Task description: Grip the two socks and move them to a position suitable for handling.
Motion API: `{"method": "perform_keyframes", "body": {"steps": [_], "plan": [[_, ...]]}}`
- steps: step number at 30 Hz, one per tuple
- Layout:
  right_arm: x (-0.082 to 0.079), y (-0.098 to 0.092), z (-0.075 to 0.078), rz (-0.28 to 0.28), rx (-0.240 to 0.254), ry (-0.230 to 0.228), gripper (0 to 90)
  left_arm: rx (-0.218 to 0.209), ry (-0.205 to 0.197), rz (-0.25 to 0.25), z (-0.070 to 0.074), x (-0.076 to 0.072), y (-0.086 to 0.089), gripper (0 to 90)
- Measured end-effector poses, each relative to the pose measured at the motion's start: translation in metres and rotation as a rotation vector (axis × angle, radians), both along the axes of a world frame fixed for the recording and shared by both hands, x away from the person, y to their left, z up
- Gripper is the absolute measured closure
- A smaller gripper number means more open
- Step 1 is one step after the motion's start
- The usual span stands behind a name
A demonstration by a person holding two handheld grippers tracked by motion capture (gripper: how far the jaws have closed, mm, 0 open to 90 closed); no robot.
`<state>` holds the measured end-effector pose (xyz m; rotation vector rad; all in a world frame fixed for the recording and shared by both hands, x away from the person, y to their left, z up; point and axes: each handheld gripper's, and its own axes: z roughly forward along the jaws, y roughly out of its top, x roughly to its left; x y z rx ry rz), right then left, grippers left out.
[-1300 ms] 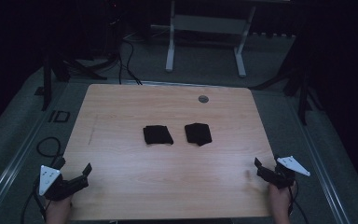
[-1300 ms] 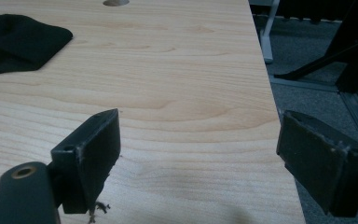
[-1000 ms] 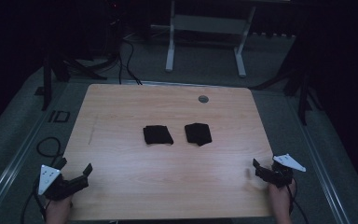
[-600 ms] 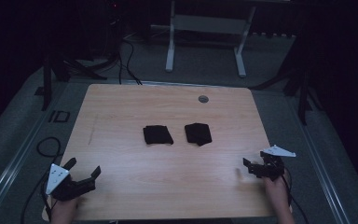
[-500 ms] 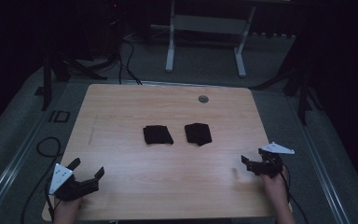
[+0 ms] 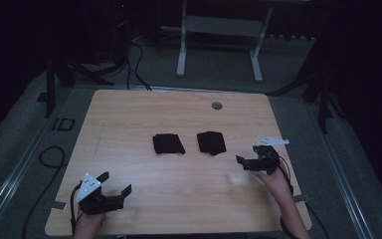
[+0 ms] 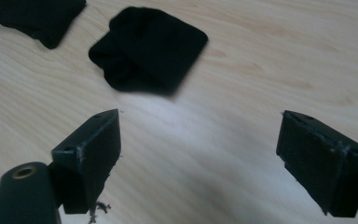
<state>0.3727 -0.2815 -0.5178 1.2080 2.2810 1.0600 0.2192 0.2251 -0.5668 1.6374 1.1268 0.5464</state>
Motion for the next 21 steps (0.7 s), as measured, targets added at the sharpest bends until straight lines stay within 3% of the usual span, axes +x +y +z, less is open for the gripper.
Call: {"method": "perform_keyframes", "body": {"steps": [11,16,21], "plan": [[0.037,0.052,0.008,0.08,-0.03,-0.004,21.6,0.013,0.007,-0.019,0.0,0.0,-0.006,0.8],[0.055,0.075,0.005,0.108,-0.035,0.013,21.7,0.011,0.017,-0.024,-0.001,0.001,-0.007,0.8],[0.074,0.094,-0.004,0.099,-0.037,0.036,21.6,0.01,0.013,-0.033,0.0,0.0,-0.008,0.8]]}}
